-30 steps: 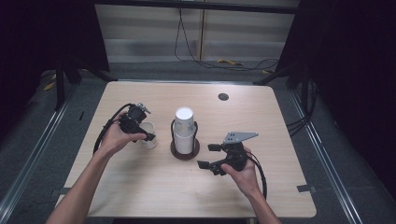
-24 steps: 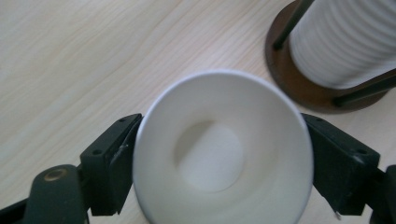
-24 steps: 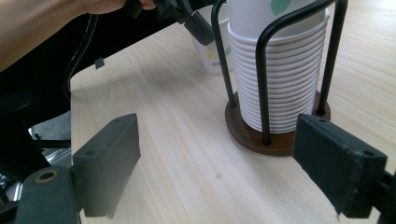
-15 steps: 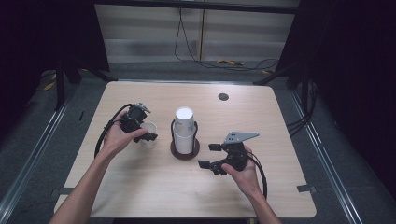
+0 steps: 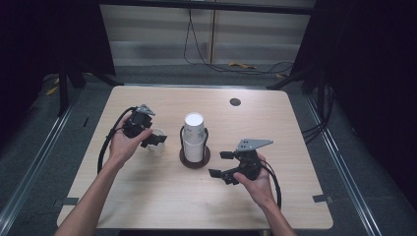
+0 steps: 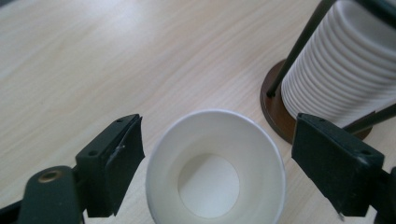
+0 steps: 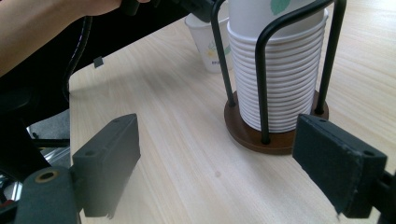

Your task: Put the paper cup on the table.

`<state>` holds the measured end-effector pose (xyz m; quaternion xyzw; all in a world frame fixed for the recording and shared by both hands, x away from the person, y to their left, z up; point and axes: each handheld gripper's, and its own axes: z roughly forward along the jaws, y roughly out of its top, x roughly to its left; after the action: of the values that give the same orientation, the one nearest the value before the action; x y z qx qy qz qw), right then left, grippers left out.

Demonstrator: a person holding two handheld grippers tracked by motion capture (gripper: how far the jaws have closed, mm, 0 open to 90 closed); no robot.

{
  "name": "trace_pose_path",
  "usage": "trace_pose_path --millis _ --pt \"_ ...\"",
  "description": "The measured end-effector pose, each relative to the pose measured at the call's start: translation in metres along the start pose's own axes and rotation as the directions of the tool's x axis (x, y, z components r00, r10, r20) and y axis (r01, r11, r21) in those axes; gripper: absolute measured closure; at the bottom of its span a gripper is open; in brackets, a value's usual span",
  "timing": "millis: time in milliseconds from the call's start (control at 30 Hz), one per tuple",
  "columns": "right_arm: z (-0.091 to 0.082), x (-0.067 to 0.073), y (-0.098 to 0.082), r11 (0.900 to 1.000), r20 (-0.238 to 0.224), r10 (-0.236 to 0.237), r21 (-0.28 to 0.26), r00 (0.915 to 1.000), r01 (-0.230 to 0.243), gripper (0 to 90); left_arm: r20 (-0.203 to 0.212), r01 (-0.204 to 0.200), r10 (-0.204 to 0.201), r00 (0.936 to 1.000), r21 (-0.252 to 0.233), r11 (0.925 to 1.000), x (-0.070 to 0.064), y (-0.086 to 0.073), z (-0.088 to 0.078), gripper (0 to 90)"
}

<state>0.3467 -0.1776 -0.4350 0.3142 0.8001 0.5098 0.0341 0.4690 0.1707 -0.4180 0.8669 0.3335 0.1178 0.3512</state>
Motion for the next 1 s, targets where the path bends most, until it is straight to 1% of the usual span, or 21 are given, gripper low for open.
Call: trace_pose_path --millis 33,67,100,133,200,233,333,467,533,600,633,667,700,733,767,833,867,900,933,967,1000 --pt "0.000 0.000 0.000 1.000 0.000 0.003 -0.002 1.0000 -0.003 14.8 0.007 0.002 -0.002 1.0000 -0.002 1.0000 0.000 0.000 -0.002 16.6" --pt "-0.001 0.000 0.000 1.000 0.002 0.004 -0.003 1.0000 -0.004 14.8 0.006 0.002 -0.002 1.0000 -0.015 0.9999 -0.001 0.000 -0.003 16.6" --pt "-0.001 -0.001 0.000 1.000 0.003 0.004 -0.003 1.0000 -0.004 14.8 0.002 -0.015 0.015 0.9999 -0.033 0.9993 -0.002 -0.001 -0.007 16.6" --pt "-0.001 -0.001 0.000 1.000 0.005 0.006 -0.003 1.0000 -0.006 14.8 0.004 -0.016 0.016 0.9999 -0.044 0.9989 -0.003 -0.001 -0.009 16.7" --pt "-0.001 -0.001 0.000 1.000 0.005 0.005 -0.004 1.0000 -0.005 14.7 0.027 -0.020 0.021 0.9994 -0.058 0.9981 -0.007 -0.002 -0.011 17.0" --pt "-0.001 -0.001 0.000 1.000 0.006 0.005 -0.004 1.0000 -0.005 14.8 0.024 -0.035 0.037 0.9990 -0.061 0.9975 -0.008 -0.002 -0.014 17.0" --pt "-0.002 0.000 0.000 1.000 0.007 0.003 -0.004 1.0000 -0.003 14.8 0.032 -0.031 0.034 0.9989 -0.095 0.9950 -0.013 -0.004 -0.018 17.1" --pt "-0.002 0.000 0.000 1.000 0.009 0.005 -0.005 0.9999 -0.005 14.8 0.025 -0.051 0.055 0.9982 -0.119 0.9915 -0.020 -0.008 -0.027 19.1" --pt "-0.002 0.000 0.000 1.000 0.009 0.004 -0.005 0.9999 -0.004 14.8 0.053 -0.037 0.045 0.9976 -0.145 0.9887 -0.026 -0.009 -0.031 19.8" --pt "-0.002 0.000 0.000 1.000 0.009 0.005 -0.005 0.9999 -0.005 14.8 0.028 -0.043 0.048 0.9985 -0.145 0.9885 -0.033 -0.009 -0.034 20.4" --pt "-0.002 -0.001 0.000 1.000 0.009 0.005 -0.005 0.9999 -0.005 14.8 0.037 -0.032 0.038 0.9986 -0.156 0.9872 -0.035 -0.010 -0.036 20.4" --pt "-0.002 0.000 0.000 1.000 0.010 0.005 -0.006 0.9999 -0.005 14.8 0.065 -0.023 0.034 0.9973 -0.175 0.9843 -0.036 -0.012 -0.037 20.4" --pt "-0.002 0.000 0.000 1.000 0.010 0.005 -0.007 0.9999 -0.005 14.8 0.071 -0.023 0.036 0.9968 -0.183 0.9828 -0.038 -0.013 -0.037 20.4" --pt "-0.003 0.000 0.000 1.000 0.012 0.005 -0.007 0.9999 -0.005 14.8 0.054 -0.029 0.040 0.9978 -0.180 0.9832 -0.040 -0.015 -0.037 20.7" --pt "-0.003 0.000 0.000 1.000 0.012 0.005 -0.008 0.9999 -0.005 14.7 0.043 -0.032 0.041 0.9982 -0.190 0.9813 -0.042 -0.018 -0.037 20.7" --pt "-0.003 -0.001 0.000 1.000 0.013 0.007 -0.008 0.9999 -0.007 14.7 0.050 -0.025 0.037 0.9981 -0.204 0.9785 -0.044 -0.022 -0.037 20.7" --pt "-0.003 -0.001 0.000 1.000 0.014 0.008 -0.006 0.9999 -0.007 14.7 0.042 -0.023 0.033 0.9986 -0.210 0.9774 -0.045 -0.025 -0.036 20.7" --pt "-0.003 -0.001 0.000 1.000 0.013 0.008 -0.007 0.9999 -0.008 14.8 0.025 -0.025 0.031 0.9992 -0.225 0.9741 -0.047 -0.028 -0.036 20.7" --pt "-0.003 -0.001 0.000 1.000 0.013 0.009 -0.007 0.9999 -0.009 14.7 0.033 -0.020 0.028 0.9990 -0.229 0.9731 -0.048 -0.030 -0.035 20.7" --pt "-0.003 0.000 -0.001 1.000 0.015 0.009 -0.006 0.9999 -0.009 14.7 0.057 -0.009 0.022 0.9981 -0.223 0.9748 -0.048 -0.032 -0.033 20.7" --pt "-0.003 0.000 -0.001 1.000 0.015 0.010 -0.007 0.9998 -0.010 14.7 0.065 -0.005 0.020 0.9977 -0.224 0.9746 -0.050 -0.035 -0.032 20.7"
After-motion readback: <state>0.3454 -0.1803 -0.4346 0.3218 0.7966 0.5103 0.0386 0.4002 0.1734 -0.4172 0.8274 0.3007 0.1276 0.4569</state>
